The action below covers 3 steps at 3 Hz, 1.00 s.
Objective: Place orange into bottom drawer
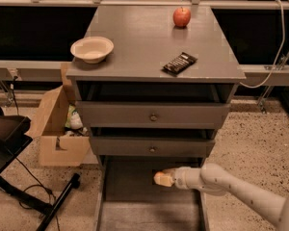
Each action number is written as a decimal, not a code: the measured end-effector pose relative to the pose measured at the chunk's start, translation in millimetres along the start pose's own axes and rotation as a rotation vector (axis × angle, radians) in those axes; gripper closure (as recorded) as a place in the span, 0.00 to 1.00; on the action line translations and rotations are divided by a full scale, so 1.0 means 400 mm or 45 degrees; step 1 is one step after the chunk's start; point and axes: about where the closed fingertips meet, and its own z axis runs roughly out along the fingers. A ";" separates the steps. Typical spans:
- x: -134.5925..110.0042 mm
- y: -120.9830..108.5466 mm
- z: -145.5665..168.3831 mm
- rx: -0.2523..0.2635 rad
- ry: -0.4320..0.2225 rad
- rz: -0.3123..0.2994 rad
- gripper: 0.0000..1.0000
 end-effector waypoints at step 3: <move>0.190 -0.048 0.447 -0.078 0.022 0.067 1.00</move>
Offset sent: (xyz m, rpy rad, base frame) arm 0.0432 0.1140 -0.1874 0.0610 0.0474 0.0159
